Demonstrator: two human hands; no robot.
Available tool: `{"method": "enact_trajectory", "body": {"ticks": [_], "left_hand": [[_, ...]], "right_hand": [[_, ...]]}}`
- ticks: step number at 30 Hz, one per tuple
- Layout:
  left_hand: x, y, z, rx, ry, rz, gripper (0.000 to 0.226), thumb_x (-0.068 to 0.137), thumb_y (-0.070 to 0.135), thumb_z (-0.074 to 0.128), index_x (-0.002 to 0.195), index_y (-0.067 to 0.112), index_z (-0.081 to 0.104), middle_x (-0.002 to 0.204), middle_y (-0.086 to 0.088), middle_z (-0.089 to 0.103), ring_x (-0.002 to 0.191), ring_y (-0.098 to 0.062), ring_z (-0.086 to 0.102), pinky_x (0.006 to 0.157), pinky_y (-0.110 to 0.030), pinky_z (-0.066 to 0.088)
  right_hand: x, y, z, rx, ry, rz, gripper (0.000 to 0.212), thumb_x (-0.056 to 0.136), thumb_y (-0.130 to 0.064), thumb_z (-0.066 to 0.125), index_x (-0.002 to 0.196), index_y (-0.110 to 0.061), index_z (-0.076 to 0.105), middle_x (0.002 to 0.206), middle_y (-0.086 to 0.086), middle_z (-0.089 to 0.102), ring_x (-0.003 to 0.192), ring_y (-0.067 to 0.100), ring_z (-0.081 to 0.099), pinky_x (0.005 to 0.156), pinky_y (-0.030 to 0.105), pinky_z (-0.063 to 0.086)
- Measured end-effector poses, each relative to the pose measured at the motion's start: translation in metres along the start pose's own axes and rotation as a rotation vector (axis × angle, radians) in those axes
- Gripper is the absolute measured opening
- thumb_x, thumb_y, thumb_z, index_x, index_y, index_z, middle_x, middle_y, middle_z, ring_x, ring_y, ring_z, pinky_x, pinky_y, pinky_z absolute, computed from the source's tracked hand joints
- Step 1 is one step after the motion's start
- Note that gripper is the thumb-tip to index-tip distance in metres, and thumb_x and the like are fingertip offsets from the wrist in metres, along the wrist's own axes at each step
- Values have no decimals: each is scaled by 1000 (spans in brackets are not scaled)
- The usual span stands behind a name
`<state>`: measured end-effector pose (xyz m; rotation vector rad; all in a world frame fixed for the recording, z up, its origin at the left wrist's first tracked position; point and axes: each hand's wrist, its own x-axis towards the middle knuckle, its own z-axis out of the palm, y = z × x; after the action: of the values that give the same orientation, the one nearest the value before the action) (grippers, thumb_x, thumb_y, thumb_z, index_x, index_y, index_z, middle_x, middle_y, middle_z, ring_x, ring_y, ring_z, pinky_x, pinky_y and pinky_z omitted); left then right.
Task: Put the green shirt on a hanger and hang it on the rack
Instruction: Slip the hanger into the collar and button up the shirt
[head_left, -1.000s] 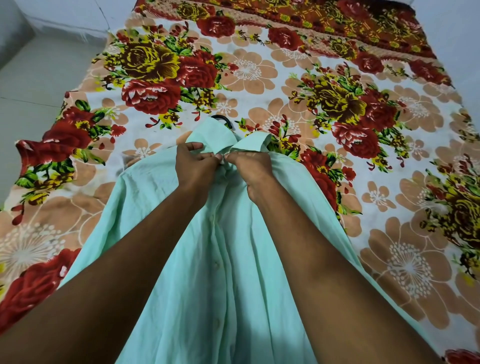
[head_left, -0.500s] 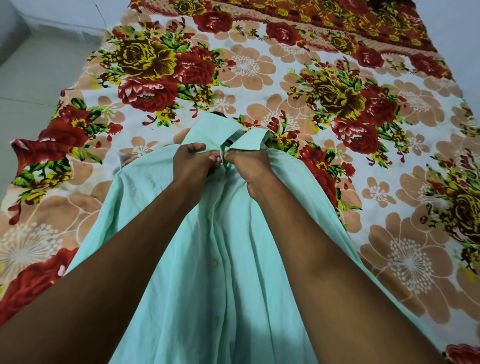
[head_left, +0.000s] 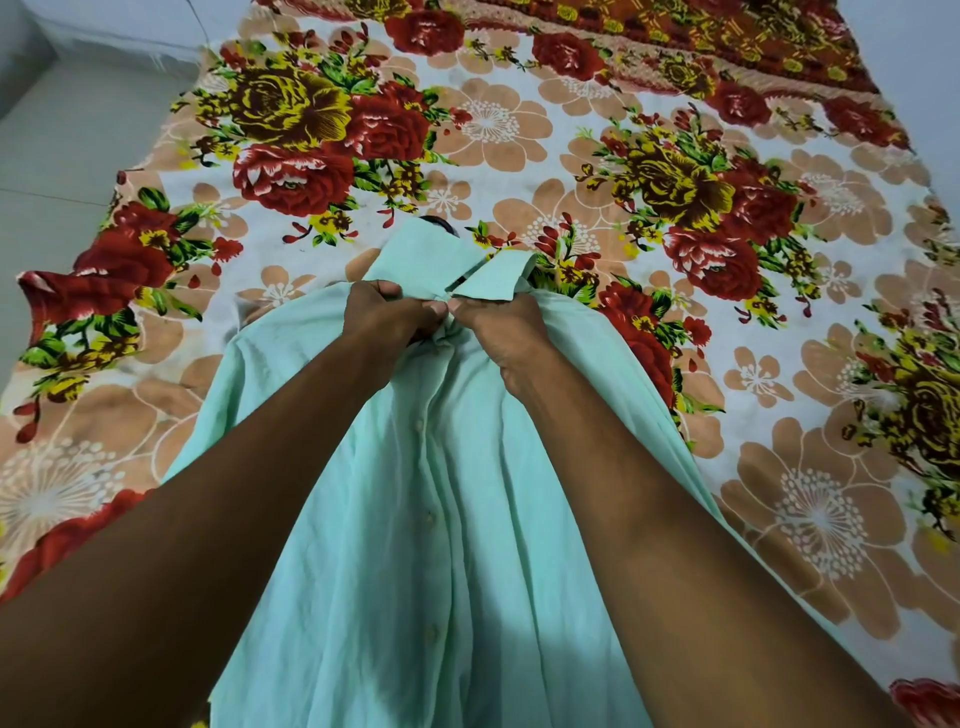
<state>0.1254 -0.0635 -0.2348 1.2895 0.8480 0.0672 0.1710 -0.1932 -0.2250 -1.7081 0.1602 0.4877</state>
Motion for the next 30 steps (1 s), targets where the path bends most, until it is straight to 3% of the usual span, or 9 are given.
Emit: {"method": "enact_trajectory", "body": {"ticks": [2, 5, 7, 10, 12, 15, 21, 26, 30], "left_hand": [[2, 2, 0, 42, -32, -17, 51, 60, 5, 89, 104, -2, 63, 94, -23, 68, 86, -35, 71, 90, -53, 61], [5, 6, 0, 86, -38, -43, 27, 80, -2, 82, 102, -6, 68, 86, -20, 67, 78, -30, 69, 80, -42, 63], [8, 7, -2, 35, -71, -66, 53, 82, -7, 79, 130, -6, 57, 83, -17, 66, 66, -21, 70, 63, -31, 61], [12, 9, -2, -20, -88, -110, 73, 82, -10, 76, 147, -3, 44, 90, -16, 69, 67, -16, 71, 61, -26, 61], [10, 12, 1, -37, -73, -117, 66, 81, -13, 76, 140, 3, 51, 96, -19, 71, 78, -22, 73, 70, -31, 64], [5, 14, 7, 80, 17, -71, 40, 77, -10, 81, 92, 17, 56, 109, -27, 72, 90, -31, 73, 89, -46, 62], [-13, -2, -6, 312, 200, 227, 39, 65, 11, 87, 83, 20, 54, 91, -13, 73, 82, -27, 74, 75, -43, 63], [-74, -10, -71, 590, 229, 650, 19, 78, 10, 77, 91, 11, 63, 84, 3, 67, 73, -17, 66, 69, -30, 53], [-131, -35, -135, 753, 259, 700, 19, 82, 15, 76, 99, 11, 68, 95, 0, 71, 82, -19, 68, 75, -38, 56]], "right_hand": [[0, 2, 4, -48, 26, -13, 14, 91, -11, 74, 102, -3, 76, 100, 4, 77, 97, 22, 71, 90, 36, 57], [-2, 6, 9, -163, 57, -25, 23, 95, -24, 69, 90, -2, 75, 93, 11, 78, 90, 26, 72, 88, 44, 58], [-3, 8, 10, -222, 70, -43, 32, 97, -28, 65, 80, -2, 73, 75, 12, 73, 70, 23, 62, 74, 42, 56], [-3, 8, 11, -316, 112, -59, 41, 94, -28, 64, 56, -14, 58, 52, -1, 56, 59, 23, 51, 65, 38, 46], [-3, 7, 11, -356, 139, -79, 25, 90, -26, 69, 66, -17, 64, 70, 3, 70, 73, 28, 66, 72, 39, 56], [-4, 5, 11, -471, 174, -91, 17, 87, -25, 75, 90, -9, 72, 97, 10, 77, 95, 31, 71, 82, 45, 60], [-14, 0, 9, -483, 147, -90, 14, 92, -16, 62, 88, -8, 72, 96, 11, 76, 89, 30, 70, 68, 33, 52], [-66, 23, 22, -541, 279, -379, 16, 83, -15, 57, 87, -15, 72, 90, 5, 74, 91, 30, 67, 81, 36, 54], [-124, 43, 47, -621, 125, -683, 13, 87, -19, 64, 97, -14, 70, 93, 3, 69, 96, 28, 61, 84, 35, 44]]}}
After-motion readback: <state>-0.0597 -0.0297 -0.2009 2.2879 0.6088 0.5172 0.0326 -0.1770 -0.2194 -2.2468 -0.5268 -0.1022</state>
